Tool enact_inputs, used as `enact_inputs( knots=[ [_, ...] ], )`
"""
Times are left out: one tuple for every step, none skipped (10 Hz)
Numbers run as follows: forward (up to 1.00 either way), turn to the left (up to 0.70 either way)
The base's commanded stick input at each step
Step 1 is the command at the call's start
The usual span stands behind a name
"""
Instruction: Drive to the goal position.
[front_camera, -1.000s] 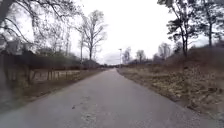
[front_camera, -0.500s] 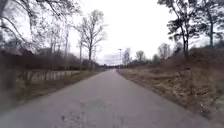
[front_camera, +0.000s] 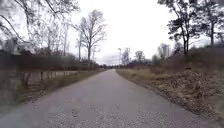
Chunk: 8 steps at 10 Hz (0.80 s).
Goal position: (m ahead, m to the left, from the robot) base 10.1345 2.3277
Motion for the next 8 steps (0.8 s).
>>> enact_inputs(
  knots=[
    [0.7,0.0],
    [0.7,0.0],
    [0.7,0.0],
    [0.7,0.0],
    [0.7,0.0],
    [0.7,0.0],
    [0.7,0.0],
    [0.7,0.0]
  ],
)
